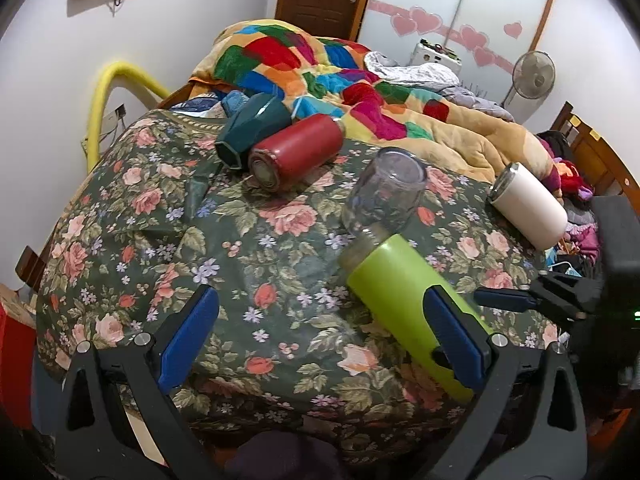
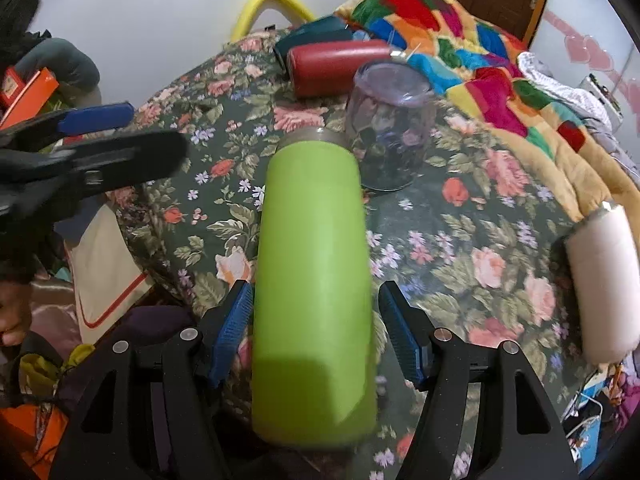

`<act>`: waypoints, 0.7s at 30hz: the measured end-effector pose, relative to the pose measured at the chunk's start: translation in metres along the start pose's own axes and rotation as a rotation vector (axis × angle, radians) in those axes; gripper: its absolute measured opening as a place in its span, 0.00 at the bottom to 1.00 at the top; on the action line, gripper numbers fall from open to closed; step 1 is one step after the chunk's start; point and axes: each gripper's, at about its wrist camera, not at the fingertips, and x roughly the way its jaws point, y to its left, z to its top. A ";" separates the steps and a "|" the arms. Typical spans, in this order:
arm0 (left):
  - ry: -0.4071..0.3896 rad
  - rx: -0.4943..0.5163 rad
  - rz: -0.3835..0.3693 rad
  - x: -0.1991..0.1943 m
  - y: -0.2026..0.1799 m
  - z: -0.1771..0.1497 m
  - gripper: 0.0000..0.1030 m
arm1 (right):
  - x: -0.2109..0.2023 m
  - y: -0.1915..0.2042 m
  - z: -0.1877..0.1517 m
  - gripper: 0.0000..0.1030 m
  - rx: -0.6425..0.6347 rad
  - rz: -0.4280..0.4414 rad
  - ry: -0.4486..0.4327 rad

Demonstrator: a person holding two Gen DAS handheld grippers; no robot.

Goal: Flip cup upright

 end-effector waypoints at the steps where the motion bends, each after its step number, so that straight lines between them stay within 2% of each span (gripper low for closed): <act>1: 0.005 0.005 -0.004 0.001 -0.004 0.001 1.00 | -0.008 -0.002 -0.003 0.61 0.014 -0.001 -0.013; 6: 0.071 0.011 -0.072 0.017 -0.022 0.001 1.00 | -0.047 -0.018 -0.025 0.61 0.115 -0.067 -0.085; 7: 0.106 -0.005 -0.091 0.025 -0.025 0.000 0.99 | -0.051 -0.021 -0.027 0.61 0.129 -0.082 -0.095; 9: 0.169 -0.045 -0.121 0.039 -0.028 -0.002 0.89 | -0.065 -0.027 -0.037 0.61 0.164 -0.142 -0.124; 11: 0.234 -0.097 -0.142 0.054 -0.030 -0.005 0.84 | -0.076 -0.031 -0.046 0.61 0.191 -0.178 -0.152; 14: 0.282 -0.171 -0.155 0.068 -0.032 -0.006 0.84 | -0.089 -0.035 -0.056 0.61 0.237 -0.187 -0.187; 16: 0.308 -0.209 -0.145 0.077 -0.034 -0.004 0.84 | -0.095 -0.036 -0.063 0.61 0.260 -0.198 -0.206; 18: 0.328 -0.232 -0.123 0.084 -0.036 -0.003 0.79 | -0.101 -0.035 -0.070 0.61 0.281 -0.203 -0.224; 21: 0.356 -0.256 -0.072 0.099 -0.038 -0.001 0.77 | -0.104 -0.034 -0.075 0.61 0.299 -0.194 -0.240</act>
